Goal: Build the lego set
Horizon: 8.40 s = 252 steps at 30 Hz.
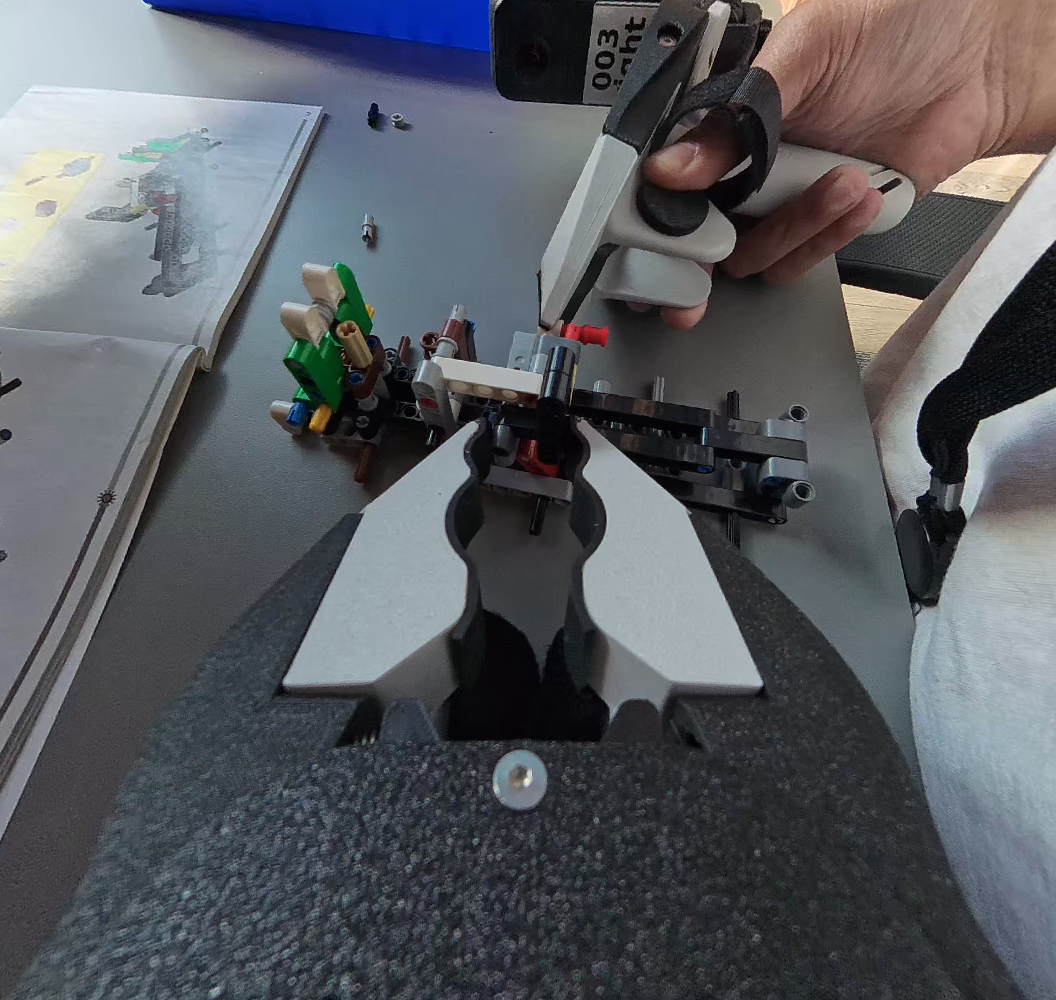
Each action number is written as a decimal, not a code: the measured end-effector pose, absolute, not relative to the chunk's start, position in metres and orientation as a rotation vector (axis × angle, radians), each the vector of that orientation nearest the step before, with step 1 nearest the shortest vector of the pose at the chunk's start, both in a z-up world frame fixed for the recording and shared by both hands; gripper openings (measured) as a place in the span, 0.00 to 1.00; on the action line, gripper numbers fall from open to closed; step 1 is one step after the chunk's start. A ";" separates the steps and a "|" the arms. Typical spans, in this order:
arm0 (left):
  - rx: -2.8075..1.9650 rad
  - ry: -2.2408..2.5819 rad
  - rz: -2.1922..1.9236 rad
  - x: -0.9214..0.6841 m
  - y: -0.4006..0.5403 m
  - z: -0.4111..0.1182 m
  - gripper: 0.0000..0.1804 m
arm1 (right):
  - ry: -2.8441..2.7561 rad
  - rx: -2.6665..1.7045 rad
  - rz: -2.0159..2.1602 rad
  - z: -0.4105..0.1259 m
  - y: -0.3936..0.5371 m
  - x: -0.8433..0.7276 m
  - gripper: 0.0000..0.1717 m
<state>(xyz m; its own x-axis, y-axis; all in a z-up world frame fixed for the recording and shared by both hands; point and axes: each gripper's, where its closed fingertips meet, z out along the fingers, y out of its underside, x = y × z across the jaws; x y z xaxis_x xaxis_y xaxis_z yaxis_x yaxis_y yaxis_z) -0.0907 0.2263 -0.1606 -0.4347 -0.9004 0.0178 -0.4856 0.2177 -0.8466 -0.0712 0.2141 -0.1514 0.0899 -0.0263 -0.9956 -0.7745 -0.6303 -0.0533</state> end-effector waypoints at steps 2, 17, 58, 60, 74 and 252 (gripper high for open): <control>-1.280 2.014 -1.133 -0.091 0.226 -0.161 0.13 | 0.782 -1.772 1.607 -0.151 0.214 -0.072 0.03; -1.261 2.072 -1.195 -0.094 0.225 -0.161 0.13 | 0.706 -1.840 1.578 -0.153 0.210 -0.075 0.03; -1.160 2.191 -1.267 -0.097 0.221 -0.161 0.12 | 0.565 -1.979 1.717 -0.155 0.205 -0.079 0.03; -1.165 2.189 -1.268 -0.097 0.221 -0.161 0.12 | 0.559 -1.980 1.712 -0.155 0.205 -0.079 0.03; -1.181 2.187 -1.279 -0.096 0.221 -0.162 0.12 | 0.533 -1.984 1.697 -0.154 0.207 -0.078 0.03; -1.082 2.198 -1.431 -0.094 0.227 -0.148 0.03 | 0.591 -1.927 1.463 -0.155 0.220 -0.071 0.03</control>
<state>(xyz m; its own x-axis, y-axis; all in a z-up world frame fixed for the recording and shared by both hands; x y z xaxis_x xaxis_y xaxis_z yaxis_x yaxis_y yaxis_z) -0.0945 0.2271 -0.1476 -0.6696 -0.7286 0.1438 -0.4263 0.2185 -0.8778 -0.0710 0.2202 -0.1551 0.2795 0.0264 -0.9598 -0.6855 -0.6944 -0.2187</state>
